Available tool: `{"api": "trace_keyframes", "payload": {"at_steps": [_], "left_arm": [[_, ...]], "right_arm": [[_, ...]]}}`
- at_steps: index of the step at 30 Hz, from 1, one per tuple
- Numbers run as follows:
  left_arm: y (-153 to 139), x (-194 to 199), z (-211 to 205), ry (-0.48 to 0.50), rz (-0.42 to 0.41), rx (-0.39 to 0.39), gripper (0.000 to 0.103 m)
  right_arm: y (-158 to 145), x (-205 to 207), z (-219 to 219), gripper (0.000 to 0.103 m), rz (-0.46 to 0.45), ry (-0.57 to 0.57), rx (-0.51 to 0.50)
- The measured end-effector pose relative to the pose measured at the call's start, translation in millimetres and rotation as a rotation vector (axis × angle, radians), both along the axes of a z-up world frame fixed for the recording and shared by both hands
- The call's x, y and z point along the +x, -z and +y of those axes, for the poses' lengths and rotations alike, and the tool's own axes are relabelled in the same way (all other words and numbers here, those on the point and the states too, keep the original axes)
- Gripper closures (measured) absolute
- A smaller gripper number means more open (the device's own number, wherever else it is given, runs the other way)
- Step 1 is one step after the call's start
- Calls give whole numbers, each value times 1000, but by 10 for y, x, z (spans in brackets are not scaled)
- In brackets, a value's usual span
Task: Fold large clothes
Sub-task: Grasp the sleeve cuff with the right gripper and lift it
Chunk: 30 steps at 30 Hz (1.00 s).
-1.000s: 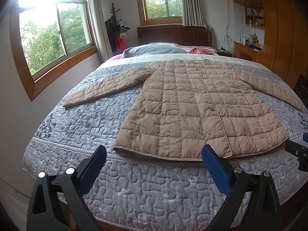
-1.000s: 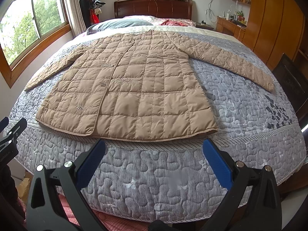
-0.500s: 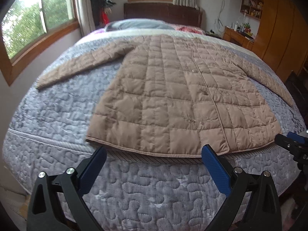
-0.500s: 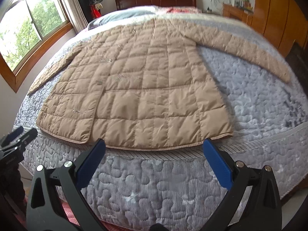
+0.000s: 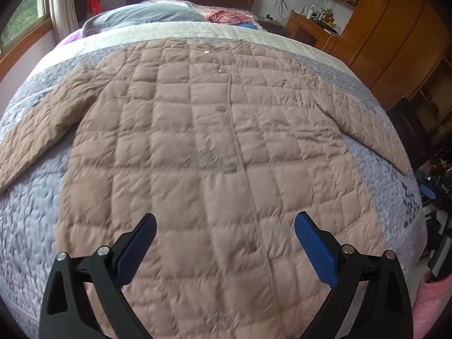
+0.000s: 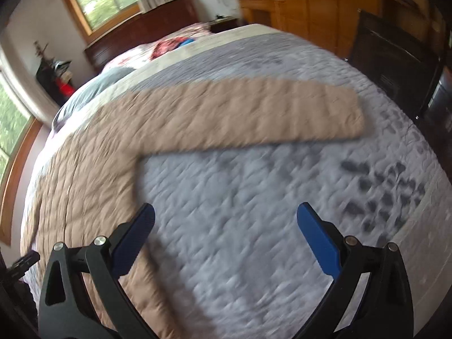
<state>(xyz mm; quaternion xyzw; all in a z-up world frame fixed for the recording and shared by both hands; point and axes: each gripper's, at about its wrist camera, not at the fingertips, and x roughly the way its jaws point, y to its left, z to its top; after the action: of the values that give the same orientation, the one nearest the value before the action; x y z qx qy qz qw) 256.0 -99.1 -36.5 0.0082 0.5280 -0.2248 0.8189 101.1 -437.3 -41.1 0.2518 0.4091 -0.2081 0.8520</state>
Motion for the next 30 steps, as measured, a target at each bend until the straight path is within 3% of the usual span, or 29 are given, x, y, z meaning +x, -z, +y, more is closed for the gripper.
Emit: {"api": "trace_keyframes", "payload": {"at_steps": [4,8,11,16,19,22,26,30], "left_arm": [[31,540,-359,12,5,3,5],[190,1005,-628,3,37,2,7],[315,1239,-765,4,48,7,20],[480,1499,-872,-7,65,-22,21],[566,1569,-902,-6,64,-22,26],[595,1582,-917,-4,39,-7,29],[574,1568,-899,-7,24,2,40],[544,1545,-828,-7,30,-19,44]], "right_arm": [[104,112,-848,4,24,111,69],[403,145,-1530,4,69,185,169],[579,150,-1859,4,107,240,167],[832,96,-2287,5,91,274,233],[928,119,-2376,15,102,277,243],[851,196,-2348,38,94,256,226],[787,307,-2228,92,60,194,275],[587,337,-2102,95,-34,142,260]]}}
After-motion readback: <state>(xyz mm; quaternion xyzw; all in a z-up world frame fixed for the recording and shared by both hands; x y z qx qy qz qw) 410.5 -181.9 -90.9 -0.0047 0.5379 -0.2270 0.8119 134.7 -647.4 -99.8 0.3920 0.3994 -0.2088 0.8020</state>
